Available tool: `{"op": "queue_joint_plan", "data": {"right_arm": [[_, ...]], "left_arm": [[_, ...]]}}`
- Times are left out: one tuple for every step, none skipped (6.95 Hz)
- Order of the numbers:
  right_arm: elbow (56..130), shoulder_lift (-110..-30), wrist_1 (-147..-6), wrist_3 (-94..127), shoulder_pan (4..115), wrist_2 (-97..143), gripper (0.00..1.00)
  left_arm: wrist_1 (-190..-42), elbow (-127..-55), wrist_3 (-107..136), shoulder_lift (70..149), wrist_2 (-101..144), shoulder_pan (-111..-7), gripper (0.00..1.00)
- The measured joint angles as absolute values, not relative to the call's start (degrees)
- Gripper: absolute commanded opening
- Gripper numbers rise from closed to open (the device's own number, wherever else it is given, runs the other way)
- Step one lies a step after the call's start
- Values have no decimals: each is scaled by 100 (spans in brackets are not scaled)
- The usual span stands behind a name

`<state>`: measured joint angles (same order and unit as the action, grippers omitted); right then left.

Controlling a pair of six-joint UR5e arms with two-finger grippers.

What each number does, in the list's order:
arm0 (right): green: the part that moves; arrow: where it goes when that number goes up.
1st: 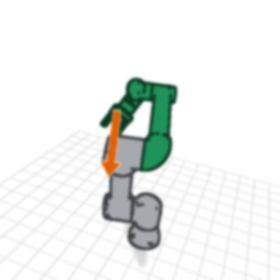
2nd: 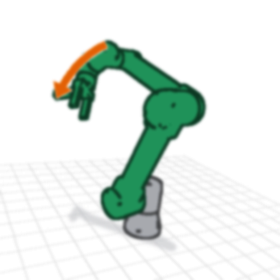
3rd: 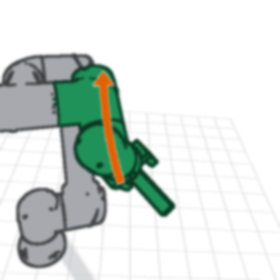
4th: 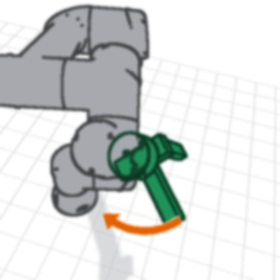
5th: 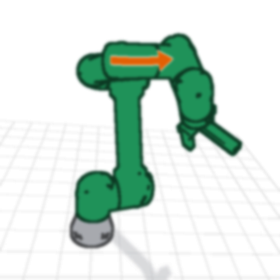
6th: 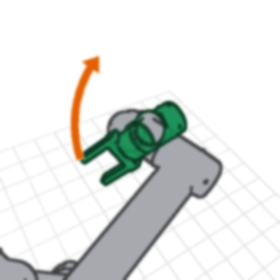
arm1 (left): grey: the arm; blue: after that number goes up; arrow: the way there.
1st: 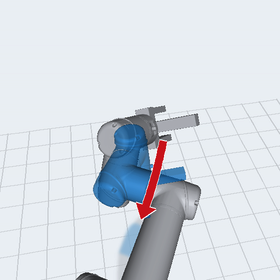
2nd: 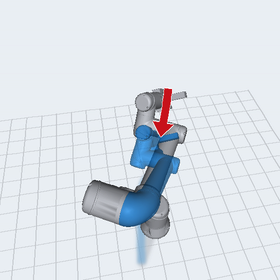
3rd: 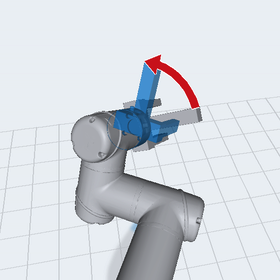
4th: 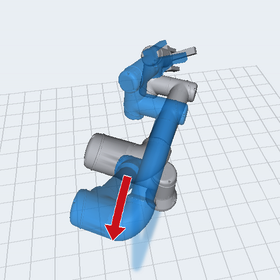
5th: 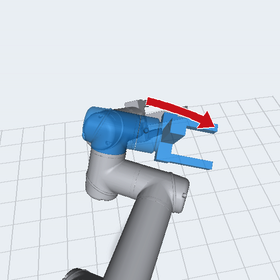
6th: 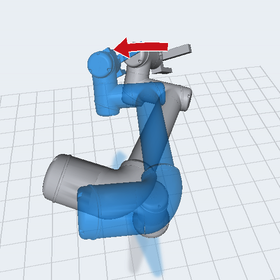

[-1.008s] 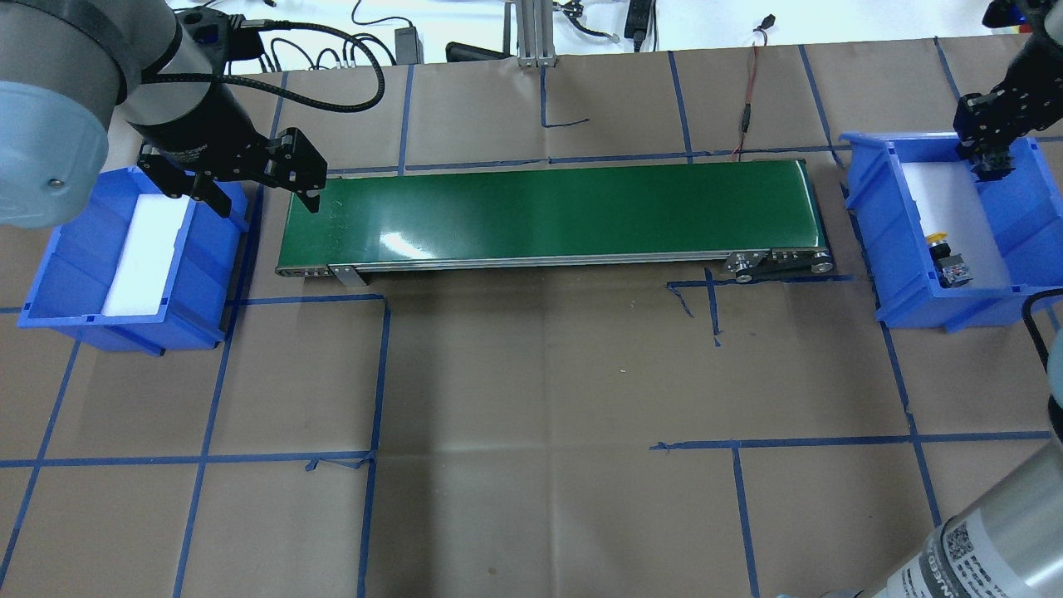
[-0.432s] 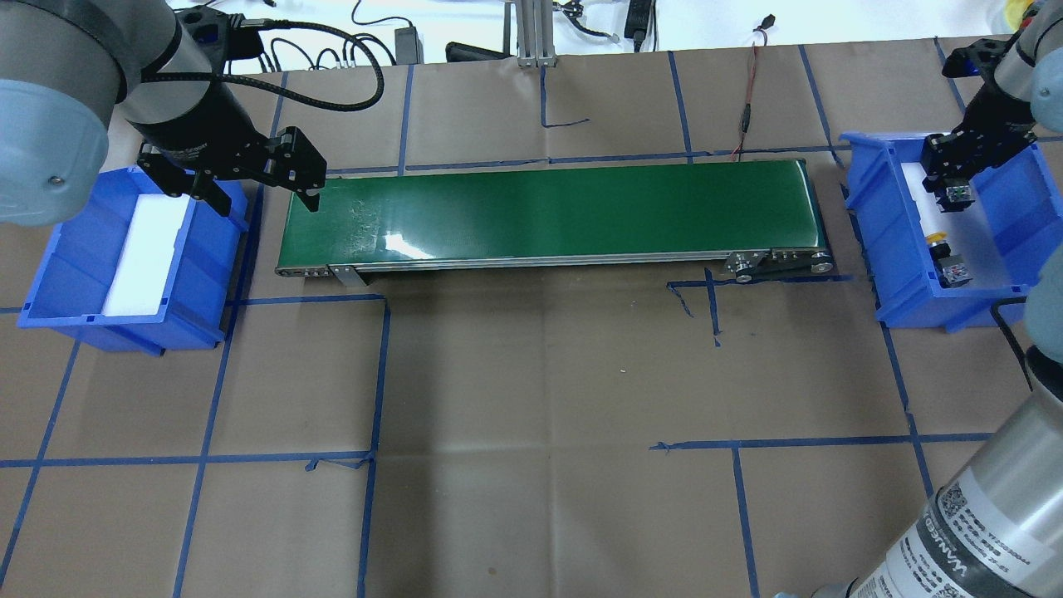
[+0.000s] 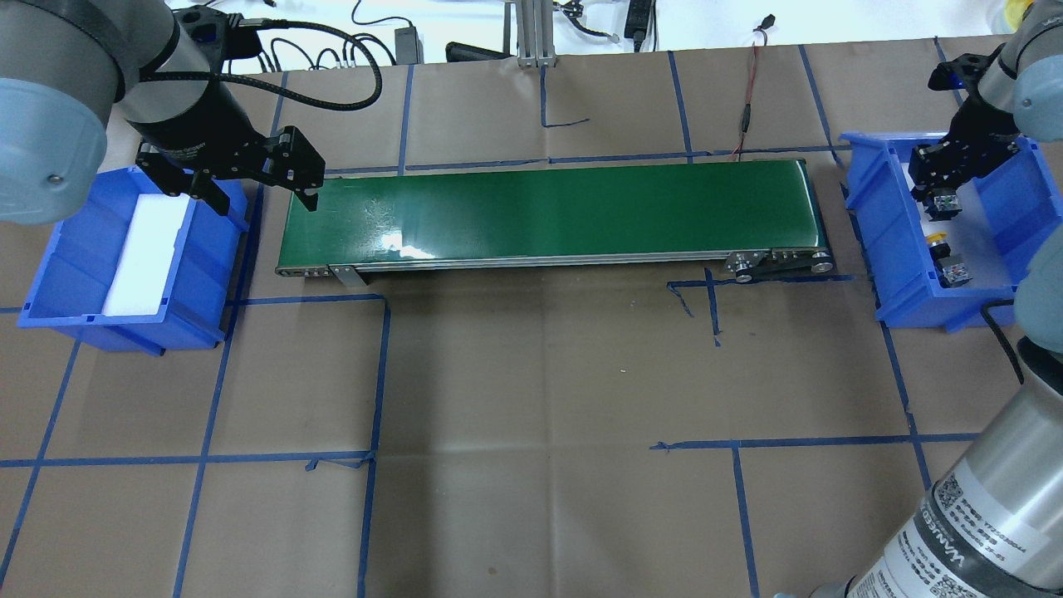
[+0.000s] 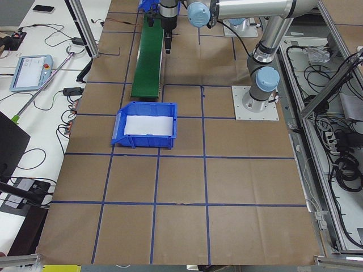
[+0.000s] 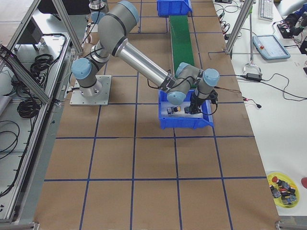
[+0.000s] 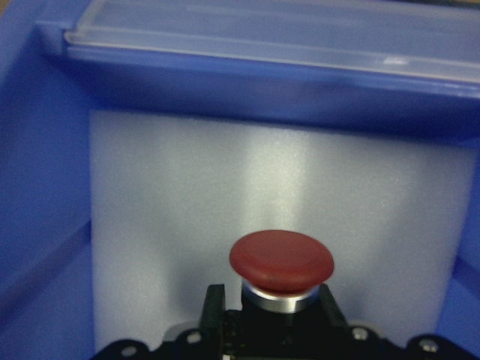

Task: Transport two buttons from left to right
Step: 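Open the right gripper to release the red button in the bin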

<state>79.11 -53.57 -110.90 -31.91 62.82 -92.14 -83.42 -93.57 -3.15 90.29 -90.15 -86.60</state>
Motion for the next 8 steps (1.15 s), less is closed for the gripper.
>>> {"op": "queue_joint_plan", "data": {"right_arm": [[7910,-5340,-11154,-3186,6287,-9212,100],[7912,-5329,-11188,-3181,6290,-9169,100],[7896,-5331,-11184,-3185,6291,-9105,100],[7868,-5364,-11167,-3191,6296,-9072,100],[7816,-5493,-11120,-3177,6307,-9082,100],[7715,-5703,-10924,-3140,6324,-9128,100],[7581,-5949,-10597,-3044,6369,-9162,100],[7472,-6272,-10242,-2789,6489,-9166,100]], "left_arm": [[-8341,-9354,-428,9032,-9005,-8645,100],[-8341,-9350,-489,9033,-8987,-8637,100],[-8341,-9348,-510,9035,-8971,-8636,100],[-8341,-9349,-516,9034,-8962,-8637,100],[-8341,-9351,-518,9030,-8958,-8638,100],[-8341,-9351,-518,9028,-8957,-8639,100],[-8341,-9351,-519,9027,-8956,-8639,100],[-8341,-9351,-518,9026,-8956,-8639,100]]}}
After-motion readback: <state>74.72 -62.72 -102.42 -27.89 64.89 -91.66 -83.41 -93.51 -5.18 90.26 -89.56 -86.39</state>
